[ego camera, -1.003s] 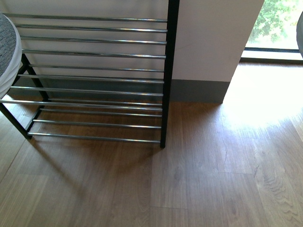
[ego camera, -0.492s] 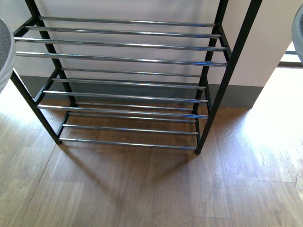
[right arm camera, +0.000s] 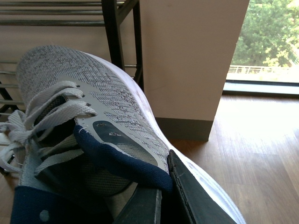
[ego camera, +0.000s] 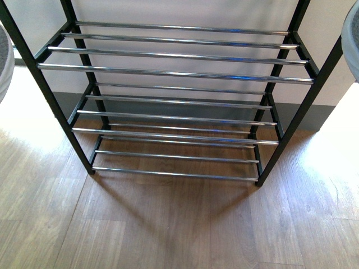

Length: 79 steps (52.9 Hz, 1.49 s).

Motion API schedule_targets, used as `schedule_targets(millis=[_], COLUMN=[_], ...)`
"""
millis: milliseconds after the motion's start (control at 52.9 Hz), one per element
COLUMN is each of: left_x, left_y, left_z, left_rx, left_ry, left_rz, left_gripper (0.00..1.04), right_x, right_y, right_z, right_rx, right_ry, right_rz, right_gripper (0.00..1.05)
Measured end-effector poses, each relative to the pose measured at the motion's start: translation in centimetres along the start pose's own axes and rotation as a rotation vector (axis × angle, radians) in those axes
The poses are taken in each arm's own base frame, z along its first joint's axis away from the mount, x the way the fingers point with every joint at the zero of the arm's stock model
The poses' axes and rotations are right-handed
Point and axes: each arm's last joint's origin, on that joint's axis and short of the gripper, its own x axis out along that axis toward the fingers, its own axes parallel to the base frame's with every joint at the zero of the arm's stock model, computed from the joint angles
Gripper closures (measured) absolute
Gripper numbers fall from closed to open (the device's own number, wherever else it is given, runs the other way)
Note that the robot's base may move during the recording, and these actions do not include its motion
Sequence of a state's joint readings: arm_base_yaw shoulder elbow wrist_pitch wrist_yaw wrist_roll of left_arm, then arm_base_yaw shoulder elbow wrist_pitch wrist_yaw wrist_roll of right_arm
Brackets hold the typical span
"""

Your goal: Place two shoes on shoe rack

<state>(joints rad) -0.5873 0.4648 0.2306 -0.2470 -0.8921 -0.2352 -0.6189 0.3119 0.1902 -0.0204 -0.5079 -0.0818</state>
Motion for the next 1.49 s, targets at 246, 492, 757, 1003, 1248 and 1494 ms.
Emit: schedule_targets(millis=[246, 492, 757, 1003, 1248, 1494], left_x=[0.0, 0.0, 0.01, 0.0, 0.0, 0.0], left_y=[0.0, 0.0, -0.02, -0.02, -0.02, -0.02], left_z=[0.0, 0.0, -0.03, -0.03, -0.03, -0.03], left_rx=[0.0, 0.0, 0.001, -0.001, -0.001, -0.001], left_ry=[0.0, 0.0, 0.002, 0.001, 0.001, 0.001], left_rz=[-0.001, -0.001, -0.005, -0.002, -0.002, -0.002], left_gripper=[1.03, 1.03, 1.03, 1.03, 1.03, 1.03], right_x=[0.0, 0.0, 0.0, 0.01, 0.0, 0.0], right_y=[-0.05, -0.03, -0.05, -0.1, -0.03, -0.05], right_z=[-0.01, -0.01, -0.03, -0.05, -0.03, -0.03], right_rx=[0.0, -0.001, 0.0, -0.001, -0.002, -0.002], right_ry=[0.001, 0.001, 0.002, 0.004, 0.001, 0.002], right_rz=[-0.015, -0.009, -0.016, -0.024, -0.005, -0.014], right_gripper=[1.03, 1.03, 1.03, 1.03, 1.03, 1.03])
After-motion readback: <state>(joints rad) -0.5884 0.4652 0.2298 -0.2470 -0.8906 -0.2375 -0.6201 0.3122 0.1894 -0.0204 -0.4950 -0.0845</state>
